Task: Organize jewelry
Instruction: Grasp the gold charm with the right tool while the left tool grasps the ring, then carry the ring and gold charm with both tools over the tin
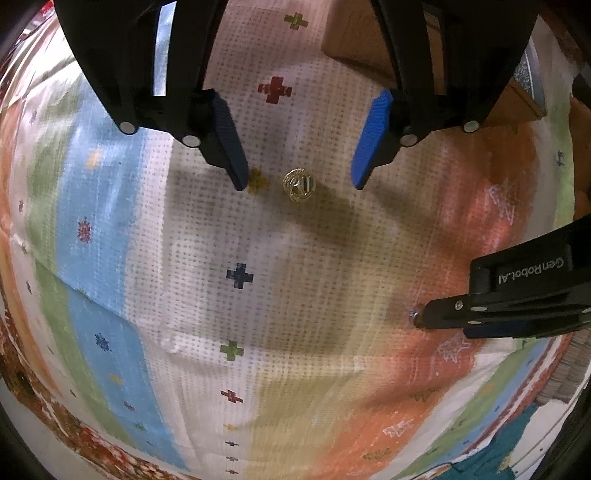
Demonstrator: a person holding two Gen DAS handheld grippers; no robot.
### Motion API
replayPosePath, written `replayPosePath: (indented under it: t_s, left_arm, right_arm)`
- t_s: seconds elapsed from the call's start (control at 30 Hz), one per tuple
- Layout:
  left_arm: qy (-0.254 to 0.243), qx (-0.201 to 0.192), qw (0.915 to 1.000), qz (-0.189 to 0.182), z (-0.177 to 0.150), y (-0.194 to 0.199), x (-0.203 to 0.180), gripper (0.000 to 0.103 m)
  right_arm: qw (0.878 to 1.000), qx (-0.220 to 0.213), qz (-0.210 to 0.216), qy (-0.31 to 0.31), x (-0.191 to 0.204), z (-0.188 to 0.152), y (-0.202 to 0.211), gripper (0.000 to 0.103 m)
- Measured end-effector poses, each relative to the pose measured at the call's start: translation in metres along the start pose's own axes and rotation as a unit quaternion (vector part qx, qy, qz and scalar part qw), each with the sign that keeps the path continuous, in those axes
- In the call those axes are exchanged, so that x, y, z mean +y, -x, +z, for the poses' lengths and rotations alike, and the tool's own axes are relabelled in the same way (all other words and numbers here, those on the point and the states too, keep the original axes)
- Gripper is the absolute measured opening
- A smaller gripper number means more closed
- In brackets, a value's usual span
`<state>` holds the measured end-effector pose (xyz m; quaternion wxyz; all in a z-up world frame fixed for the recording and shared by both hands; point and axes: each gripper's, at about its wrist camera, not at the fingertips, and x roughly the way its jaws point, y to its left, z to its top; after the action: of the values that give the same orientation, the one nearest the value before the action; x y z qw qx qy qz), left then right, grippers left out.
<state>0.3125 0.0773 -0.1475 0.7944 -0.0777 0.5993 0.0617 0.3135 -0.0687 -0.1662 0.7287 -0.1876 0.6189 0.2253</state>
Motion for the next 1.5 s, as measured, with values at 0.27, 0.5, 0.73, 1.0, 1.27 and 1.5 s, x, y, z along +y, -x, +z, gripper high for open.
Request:
replayPosePath:
  t_s: [0.27, 0.5, 0.73, 1.0, 1.27, 1.5]
  left_arm:
    - [-0.008, 0.018, 0.9998, -0.004, 0.004, -0.018, -0.004, 0.032]
    - [-0.028, 0.012, 0.9995, 0.002, 0.002, -0.021, -0.010, 0.019]
    - [-0.016, 0.003, 0.9998, 0.008, -0.012, -0.004, -0.008, 0.019]
    - [-0.011, -0.017, 0.9994, 0.027, -0.031, 0.018, 0.000, 0.019]
    - [-0.001, -0.032, 0.9994, 0.014, -0.035, 0.041, 0.003, 0.019]
    - [-0.005, -0.045, 0.9990, 0.003, -0.048, 0.061, -0.003, 0.019]
  right_arm:
    - [1.000, 0.006, -0.008, -0.003, 0.001, 0.016, -0.013, 0.041]
    - [1.000, 0.003, -0.017, 0.008, 0.001, 0.016, -0.016, 0.022]
    - [1.000, -0.004, -0.016, 0.020, 0.006, 0.009, -0.014, 0.017]
    - [0.999, -0.033, -0.015, 0.015, 0.006, 0.003, 0.009, 0.017]
    - [0.998, -0.065, -0.002, 0.000, -0.002, -0.009, 0.031, 0.017]
    - [0.997, -0.078, 0.002, -0.003, -0.003, -0.016, 0.044, 0.017]
